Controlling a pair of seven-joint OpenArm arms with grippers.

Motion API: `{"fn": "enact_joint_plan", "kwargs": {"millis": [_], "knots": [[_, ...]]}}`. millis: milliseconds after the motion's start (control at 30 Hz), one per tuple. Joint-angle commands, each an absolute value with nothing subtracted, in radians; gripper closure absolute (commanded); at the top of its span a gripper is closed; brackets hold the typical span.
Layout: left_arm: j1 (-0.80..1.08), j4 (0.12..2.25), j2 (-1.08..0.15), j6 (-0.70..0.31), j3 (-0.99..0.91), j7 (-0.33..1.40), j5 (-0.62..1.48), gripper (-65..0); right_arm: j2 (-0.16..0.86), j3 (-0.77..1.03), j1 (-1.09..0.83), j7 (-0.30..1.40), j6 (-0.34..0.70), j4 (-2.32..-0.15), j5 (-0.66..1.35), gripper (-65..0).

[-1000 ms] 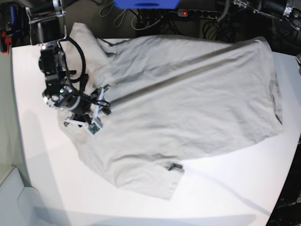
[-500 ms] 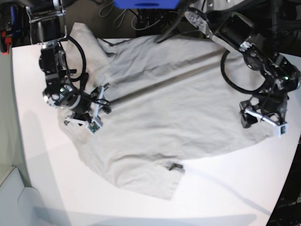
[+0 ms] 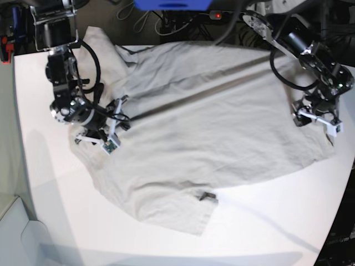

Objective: Layout the t-shirt on the table in an organized manner, then fold the t-shirt properly
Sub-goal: 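Release the left gripper and reposition it along the t-shirt's side edge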

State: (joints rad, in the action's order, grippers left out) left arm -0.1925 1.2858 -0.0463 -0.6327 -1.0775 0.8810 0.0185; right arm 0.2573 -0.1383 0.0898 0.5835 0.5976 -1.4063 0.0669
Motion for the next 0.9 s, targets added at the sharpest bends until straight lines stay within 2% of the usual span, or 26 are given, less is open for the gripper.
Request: {"fn": "enact_joint_plan", "kwargs": {"millis": [0, 300, 567, 633, 867], "knots": [[-0.208, 1.277, -0.084, -0.638, -1.093, 0.868, 0.028, -43.1, 0.268, -0.133, 0.108, 0.562, 0.595, -1.420, 0.079, -26.9], [-0.193, 1.156, -0.225, -0.644, -1.191, 0.854, 0.111, -43.1, 0.268, -0.133, 0.114, 0.562, 0.595, -1.419, 0.077, -26.9], [-0.131, 1.168, -0.240, -0.644, -1.191, 0.858, 0.274, -43.1, 0.263, -0.136, 0.124, 0.561, 0.595, -1.359, 0.077, -26.9], [-0.131, 1.170, -0.237, -0.644, -1.191, 0.903, 0.298, -43.1, 0.262, -0.139, 0.137, 0.561, 0.595, -1.339, 0.077, -26.9], [-0.116, 1.406, -0.234, -0.633, -1.270, 1.102, 0.455, -43.1, 0.262, -0.136, 0.147, 0.561, 0.595, -1.333, 0.079, -26.9]]}}
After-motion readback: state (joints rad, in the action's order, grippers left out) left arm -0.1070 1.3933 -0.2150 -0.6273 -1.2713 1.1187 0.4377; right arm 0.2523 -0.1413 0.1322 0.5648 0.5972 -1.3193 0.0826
